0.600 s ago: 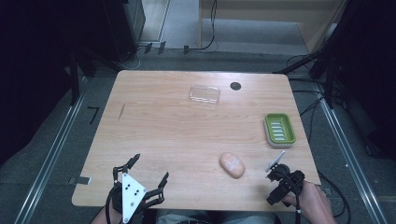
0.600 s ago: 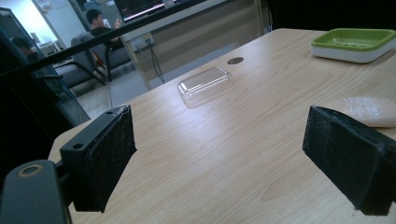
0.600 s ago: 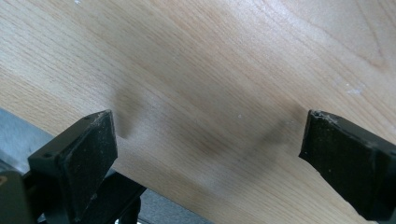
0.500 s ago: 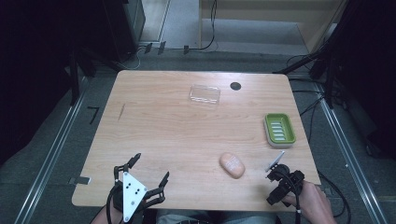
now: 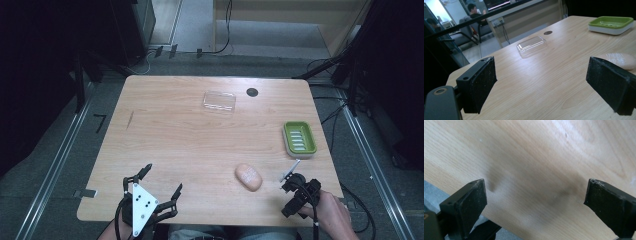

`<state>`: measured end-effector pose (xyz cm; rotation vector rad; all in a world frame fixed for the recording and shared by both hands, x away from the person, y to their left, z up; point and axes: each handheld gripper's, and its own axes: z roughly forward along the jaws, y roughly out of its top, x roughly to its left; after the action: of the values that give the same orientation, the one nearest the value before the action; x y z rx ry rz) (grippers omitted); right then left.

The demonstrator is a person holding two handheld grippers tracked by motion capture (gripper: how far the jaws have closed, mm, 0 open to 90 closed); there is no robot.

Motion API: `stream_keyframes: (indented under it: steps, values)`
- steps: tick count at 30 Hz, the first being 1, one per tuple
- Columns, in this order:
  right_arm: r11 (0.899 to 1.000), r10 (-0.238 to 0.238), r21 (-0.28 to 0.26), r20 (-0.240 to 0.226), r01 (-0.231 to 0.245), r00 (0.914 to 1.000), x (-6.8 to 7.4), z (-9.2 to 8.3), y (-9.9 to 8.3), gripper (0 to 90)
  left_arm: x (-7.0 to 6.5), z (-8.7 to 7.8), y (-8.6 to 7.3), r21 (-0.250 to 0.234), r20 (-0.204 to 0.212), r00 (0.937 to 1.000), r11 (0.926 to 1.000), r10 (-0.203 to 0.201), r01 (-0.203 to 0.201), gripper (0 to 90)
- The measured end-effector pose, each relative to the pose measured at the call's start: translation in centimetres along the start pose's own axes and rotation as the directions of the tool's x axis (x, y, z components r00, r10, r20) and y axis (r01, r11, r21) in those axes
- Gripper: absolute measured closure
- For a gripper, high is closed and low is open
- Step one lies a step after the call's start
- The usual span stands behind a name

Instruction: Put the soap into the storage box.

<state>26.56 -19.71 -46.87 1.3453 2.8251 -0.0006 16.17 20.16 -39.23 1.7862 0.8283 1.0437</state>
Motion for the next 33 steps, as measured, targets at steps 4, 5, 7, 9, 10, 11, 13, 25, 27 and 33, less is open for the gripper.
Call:
stream_keyframes:
  steps: [4,5,7,9,10,11,13,25,27,33]
  values:
    - [1.000,-0.003,0.000,0.004,0.003,1.0000,0.2,-0.1,0.7,3.1,-0.1,0.1,0.0,-0.002,0.010,0.9999,1.0000,0.007,-0.007,10.0]
    - [1.000,-0.002,-0.001,0.003,0.002,1.0000,0.3,-0.1,0.8,3.0,-0.1,0.1,0.0,-0.002,0.010,0.9999,1.0000,0.007,-0.007,10.0]
    - [1.000,-0.016,-0.005,0.007,0.016,0.9999,0.3,-0.1,1.0,3.0,0.0,0.2,0.0,-0.004,0.009,0.9999,1.0000,0.006,-0.006,10.0]
    - [1.000,-0.023,0.000,0.018,0.023,0.9996,0.6,-0.1,1.5,2.9,-0.1,0.1,0.0,-0.005,0.012,0.9999,1.0000,0.007,-0.007,10.0]
    - [1.000,-0.028,0.002,0.017,0.028,0.9994,0.7,-0.1,1.6,2.9,-0.1,0.1,0.0,-0.010,0.009,0.9999,0.9999,0.008,-0.008,9.9]
    - [1.000,-0.028,0.002,0.017,0.028,0.9994,0.7,-0.1,1.6,2.9,-0.1,0.1,0.0,-0.010,0.009,0.9999,0.9999,0.008,-0.008,10.0]
    - [0.999,-0.036,-0.001,0.021,0.036,0.9991,1.0,-0.2,1.9,2.6,-0.1,0.1,0.0,-0.014,0.007,0.9999,0.9999,0.008,-0.008,10.0]
    - [0.997,-0.072,-0.010,0.024,0.072,0.9971,1.9,-0.8,4.0,1.7,-0.2,0.5,0.1,-0.014,0.020,0.9997,0.9998,0.012,-0.012,9.9]
    - [0.997,-0.079,-0.009,0.020,0.079,0.9967,2.1,-1.0,4.4,1.7,-0.2,0.5,0.2,-0.011,0.021,0.9997,0.9999,0.013,-0.012,10.0]
    - [0.995,-0.095,-0.008,0.021,0.095,0.9953,2.5,-1.3,5.7,1.0,-0.3,0.7,0.2,-0.014,0.028,0.9994,0.9997,0.019,-0.018,9.9]
